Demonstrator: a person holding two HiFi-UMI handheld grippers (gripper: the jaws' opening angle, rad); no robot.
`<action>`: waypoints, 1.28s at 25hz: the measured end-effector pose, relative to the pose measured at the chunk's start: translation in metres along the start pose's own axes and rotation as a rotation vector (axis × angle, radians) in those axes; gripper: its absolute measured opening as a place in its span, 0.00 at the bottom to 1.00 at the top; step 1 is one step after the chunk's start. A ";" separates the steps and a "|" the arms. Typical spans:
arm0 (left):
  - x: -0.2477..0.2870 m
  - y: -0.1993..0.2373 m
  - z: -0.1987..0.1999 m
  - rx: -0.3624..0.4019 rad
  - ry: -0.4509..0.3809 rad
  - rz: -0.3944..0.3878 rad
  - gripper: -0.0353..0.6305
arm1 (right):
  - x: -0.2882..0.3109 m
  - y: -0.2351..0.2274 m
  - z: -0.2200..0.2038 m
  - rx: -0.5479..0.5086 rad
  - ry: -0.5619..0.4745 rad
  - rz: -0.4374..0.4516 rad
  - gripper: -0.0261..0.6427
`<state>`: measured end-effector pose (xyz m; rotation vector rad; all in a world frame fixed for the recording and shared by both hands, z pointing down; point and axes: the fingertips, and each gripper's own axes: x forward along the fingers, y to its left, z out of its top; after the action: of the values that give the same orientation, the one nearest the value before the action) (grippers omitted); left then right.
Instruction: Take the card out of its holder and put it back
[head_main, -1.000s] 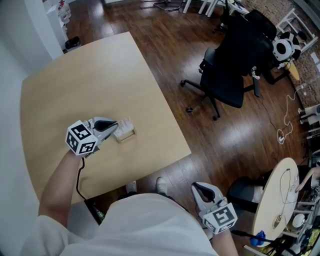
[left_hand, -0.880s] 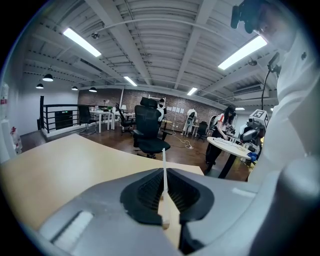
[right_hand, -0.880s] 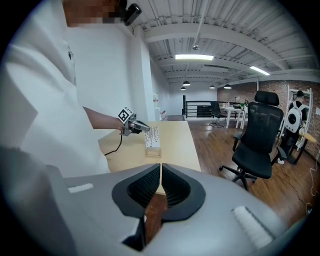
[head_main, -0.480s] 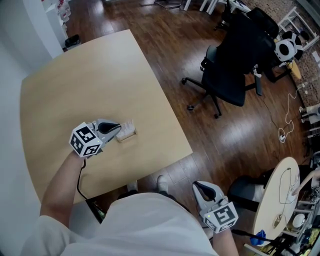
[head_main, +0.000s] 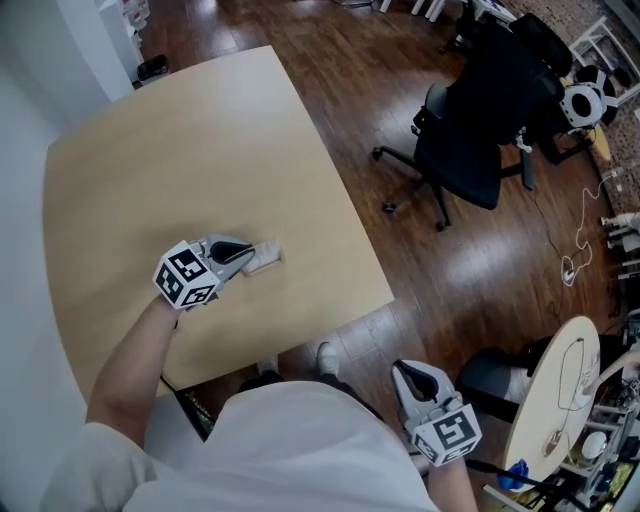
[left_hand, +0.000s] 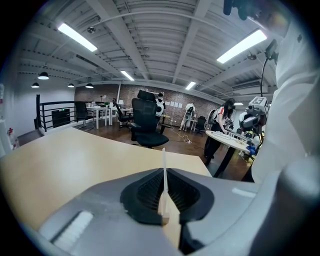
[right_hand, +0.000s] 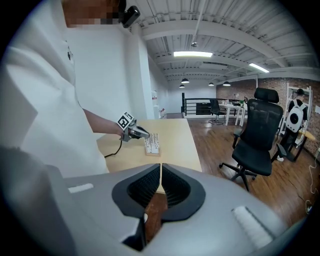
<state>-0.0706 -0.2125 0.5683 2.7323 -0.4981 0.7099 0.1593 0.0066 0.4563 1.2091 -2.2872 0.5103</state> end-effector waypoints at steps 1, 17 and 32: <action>0.001 0.000 -0.001 -0.002 -0.002 -0.001 0.08 | 0.001 0.000 -0.001 0.001 0.003 0.000 0.06; -0.034 0.009 0.010 -0.022 -0.100 0.087 0.21 | 0.005 0.032 -0.012 0.021 0.038 0.003 0.06; -0.124 -0.261 -0.025 -0.167 -0.265 0.507 0.17 | -0.064 0.037 -0.082 -0.228 -0.084 0.283 0.13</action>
<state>-0.0806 0.0644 0.4808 2.5651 -1.2772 0.3828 0.1799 0.1122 0.4815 0.8171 -2.5238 0.2895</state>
